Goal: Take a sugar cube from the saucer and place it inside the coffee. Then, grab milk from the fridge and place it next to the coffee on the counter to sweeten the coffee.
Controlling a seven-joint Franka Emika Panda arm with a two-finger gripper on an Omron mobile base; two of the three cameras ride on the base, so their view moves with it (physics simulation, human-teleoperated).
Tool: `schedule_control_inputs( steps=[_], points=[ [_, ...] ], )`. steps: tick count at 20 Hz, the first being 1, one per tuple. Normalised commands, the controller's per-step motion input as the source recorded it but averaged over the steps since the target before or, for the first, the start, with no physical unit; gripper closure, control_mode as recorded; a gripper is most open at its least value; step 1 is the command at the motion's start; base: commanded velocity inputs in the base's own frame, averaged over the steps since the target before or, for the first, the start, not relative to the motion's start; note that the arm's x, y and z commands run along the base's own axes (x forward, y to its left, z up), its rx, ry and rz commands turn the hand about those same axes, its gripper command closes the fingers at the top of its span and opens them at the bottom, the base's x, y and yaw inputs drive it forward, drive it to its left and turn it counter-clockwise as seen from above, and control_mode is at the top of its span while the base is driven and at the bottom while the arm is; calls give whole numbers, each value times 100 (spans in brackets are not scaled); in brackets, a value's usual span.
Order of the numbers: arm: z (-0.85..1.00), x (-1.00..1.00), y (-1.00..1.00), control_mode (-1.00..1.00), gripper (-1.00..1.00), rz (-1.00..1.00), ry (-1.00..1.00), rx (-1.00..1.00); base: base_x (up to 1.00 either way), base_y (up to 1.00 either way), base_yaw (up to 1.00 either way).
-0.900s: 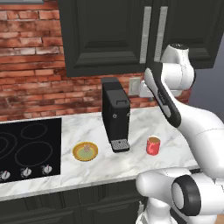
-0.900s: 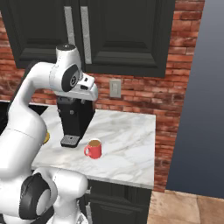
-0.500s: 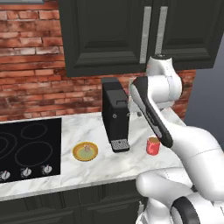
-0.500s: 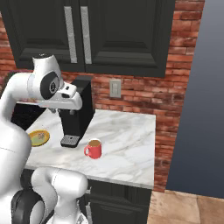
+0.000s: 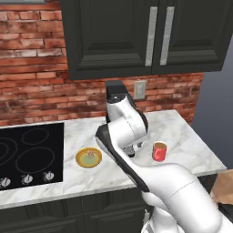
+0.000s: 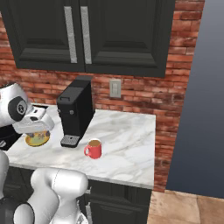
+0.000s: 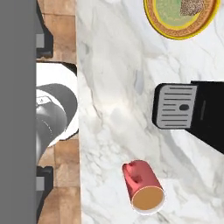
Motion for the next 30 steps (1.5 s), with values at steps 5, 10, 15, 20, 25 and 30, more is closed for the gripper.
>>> schedule_control_inputs(
  steps=[5,10,15,20,25,30],
  points=[
    [-48,34,100,-100,-100,-13,-3,-3,0,0,0],
    [-45,48,86,-100,-100,-9,-6,2,0,0,0],
    [-27,52,54,-100,-100,-2,-1,11,0,0,0],
    [-7,38,0,-100,-100,0,0,14,0,0,0],
    [-28,36,-7,-100,-100,2,0,5,0,0,0],
    [-39,30,-10,-100,-100,0,0,1,0,0,0]
  ],
)
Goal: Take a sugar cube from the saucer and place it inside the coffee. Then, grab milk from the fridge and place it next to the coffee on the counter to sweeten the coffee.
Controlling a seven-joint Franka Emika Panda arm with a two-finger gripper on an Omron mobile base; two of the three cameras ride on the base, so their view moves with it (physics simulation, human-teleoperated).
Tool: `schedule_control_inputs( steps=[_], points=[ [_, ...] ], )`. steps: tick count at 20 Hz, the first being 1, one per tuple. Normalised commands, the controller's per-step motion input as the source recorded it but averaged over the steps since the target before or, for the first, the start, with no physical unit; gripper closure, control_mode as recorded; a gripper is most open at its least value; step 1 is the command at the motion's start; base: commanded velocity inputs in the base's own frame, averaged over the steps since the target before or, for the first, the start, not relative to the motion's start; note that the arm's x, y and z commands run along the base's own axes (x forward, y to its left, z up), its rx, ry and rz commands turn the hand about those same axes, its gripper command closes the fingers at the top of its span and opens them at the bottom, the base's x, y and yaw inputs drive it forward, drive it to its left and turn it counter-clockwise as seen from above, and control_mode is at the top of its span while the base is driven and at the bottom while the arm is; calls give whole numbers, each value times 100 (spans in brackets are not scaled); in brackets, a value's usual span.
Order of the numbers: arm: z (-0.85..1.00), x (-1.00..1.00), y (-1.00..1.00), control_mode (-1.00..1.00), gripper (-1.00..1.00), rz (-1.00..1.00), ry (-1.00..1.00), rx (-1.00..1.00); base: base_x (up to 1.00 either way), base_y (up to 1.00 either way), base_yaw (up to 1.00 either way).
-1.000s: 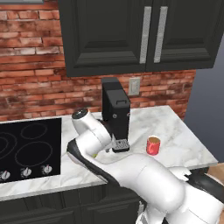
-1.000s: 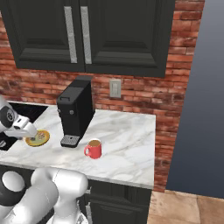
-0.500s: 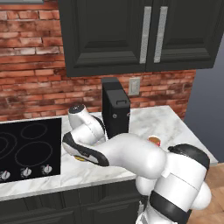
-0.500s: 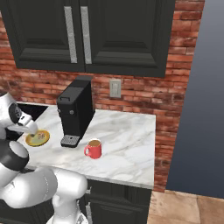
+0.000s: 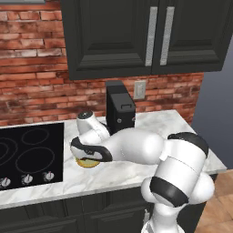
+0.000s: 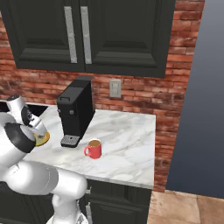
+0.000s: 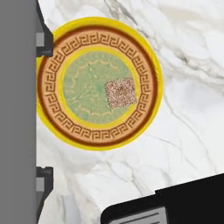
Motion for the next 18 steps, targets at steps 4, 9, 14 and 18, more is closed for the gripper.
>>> schedule_control_inputs(
  steps=[4,9,14,18],
  points=[
    [-19,36,0,-100,-100,0,0,1,0,0,0],
    [-2,26,0,-100,-100,0,0,0,0,0,0],
    [-3,13,0,-100,-100,0,0,0,0,0,0],
    [-4,8,0,-100,-100,0,0,0,0,0,0]
  ],
)
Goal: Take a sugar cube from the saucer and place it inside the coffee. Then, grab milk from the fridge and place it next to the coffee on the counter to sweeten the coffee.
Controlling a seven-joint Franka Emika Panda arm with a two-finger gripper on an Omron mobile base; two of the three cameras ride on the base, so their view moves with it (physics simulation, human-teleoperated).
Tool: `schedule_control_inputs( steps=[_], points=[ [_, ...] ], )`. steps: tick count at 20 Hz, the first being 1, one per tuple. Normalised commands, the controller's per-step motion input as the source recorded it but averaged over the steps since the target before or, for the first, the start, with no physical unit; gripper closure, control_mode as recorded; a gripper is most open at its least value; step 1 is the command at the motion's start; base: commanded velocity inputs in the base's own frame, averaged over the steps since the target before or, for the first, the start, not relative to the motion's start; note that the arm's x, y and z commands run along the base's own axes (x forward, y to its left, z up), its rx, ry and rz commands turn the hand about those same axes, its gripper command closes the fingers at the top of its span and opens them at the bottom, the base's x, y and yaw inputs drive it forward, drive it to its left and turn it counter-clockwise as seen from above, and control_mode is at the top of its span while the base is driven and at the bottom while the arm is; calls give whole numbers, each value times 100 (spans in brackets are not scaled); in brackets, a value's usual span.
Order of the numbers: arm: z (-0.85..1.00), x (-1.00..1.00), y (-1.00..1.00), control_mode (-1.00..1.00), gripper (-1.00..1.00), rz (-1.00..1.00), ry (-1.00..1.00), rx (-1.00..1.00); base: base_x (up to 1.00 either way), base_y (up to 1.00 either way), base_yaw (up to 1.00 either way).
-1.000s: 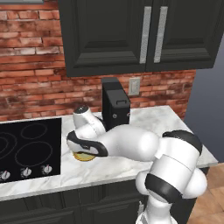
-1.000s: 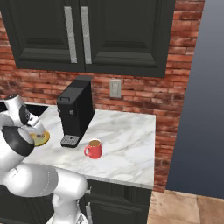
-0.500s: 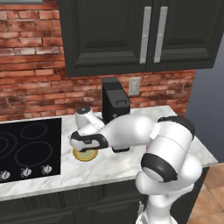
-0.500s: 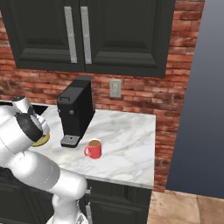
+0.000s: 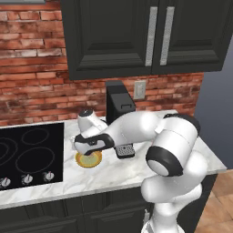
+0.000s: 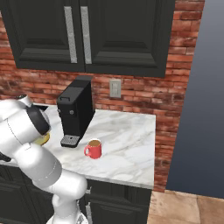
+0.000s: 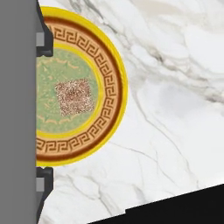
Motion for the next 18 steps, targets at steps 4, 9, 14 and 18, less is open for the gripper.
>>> schedule_control_inputs(
  steps=[4,9,14,18],
  points=[
    [-9,0,0,-100,-100,0,0,0,0,0,0],
    [-18,0,0,-100,-100,0,0,0,0,0,0],
    [-11,5,0,-100,-100,0,0,0,0,0,0],
    [-2,0,0,-100,-100,0,0,1,0,0,0]
  ],
)
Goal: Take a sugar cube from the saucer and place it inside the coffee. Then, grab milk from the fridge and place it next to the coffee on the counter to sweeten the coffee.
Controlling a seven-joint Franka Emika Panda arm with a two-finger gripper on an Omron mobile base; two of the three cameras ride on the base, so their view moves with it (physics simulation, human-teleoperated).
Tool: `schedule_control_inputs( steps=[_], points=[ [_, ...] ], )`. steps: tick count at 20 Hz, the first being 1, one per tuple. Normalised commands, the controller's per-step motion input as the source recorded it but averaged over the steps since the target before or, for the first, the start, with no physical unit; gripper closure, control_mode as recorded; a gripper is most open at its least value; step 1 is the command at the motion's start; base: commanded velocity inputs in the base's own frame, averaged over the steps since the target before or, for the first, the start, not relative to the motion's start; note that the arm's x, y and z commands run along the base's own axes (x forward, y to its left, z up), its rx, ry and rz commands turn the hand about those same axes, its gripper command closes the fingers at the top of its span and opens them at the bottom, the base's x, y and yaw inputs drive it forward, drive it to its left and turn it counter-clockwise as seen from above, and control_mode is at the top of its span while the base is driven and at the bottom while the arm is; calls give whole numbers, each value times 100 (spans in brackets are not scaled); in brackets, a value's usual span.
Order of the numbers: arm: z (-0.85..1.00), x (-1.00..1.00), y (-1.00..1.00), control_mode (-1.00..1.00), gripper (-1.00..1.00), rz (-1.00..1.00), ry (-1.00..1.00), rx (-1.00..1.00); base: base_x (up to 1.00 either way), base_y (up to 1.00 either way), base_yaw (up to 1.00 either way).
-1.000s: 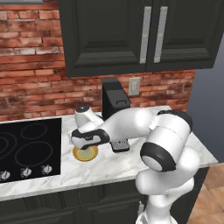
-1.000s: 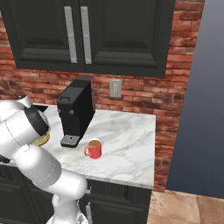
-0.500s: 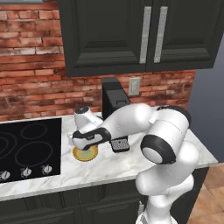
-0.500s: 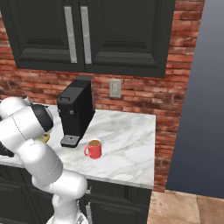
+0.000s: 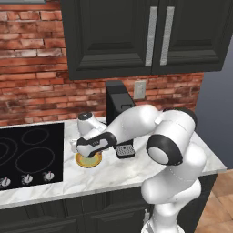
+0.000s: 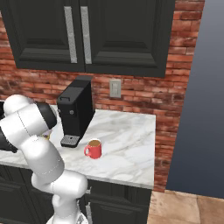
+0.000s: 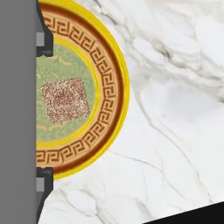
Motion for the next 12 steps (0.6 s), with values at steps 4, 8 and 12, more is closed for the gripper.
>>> schedule_control_inputs(
  steps=[4,8,12],
  points=[
    [-5,0,0,-100,-100,0,0,1,0,0,0],
    [-15,12,0,-100,-100,0,0,0,0,0,0],
    [-16,6,0,-100,-100,0,0,1,0,0,0]
  ],
)
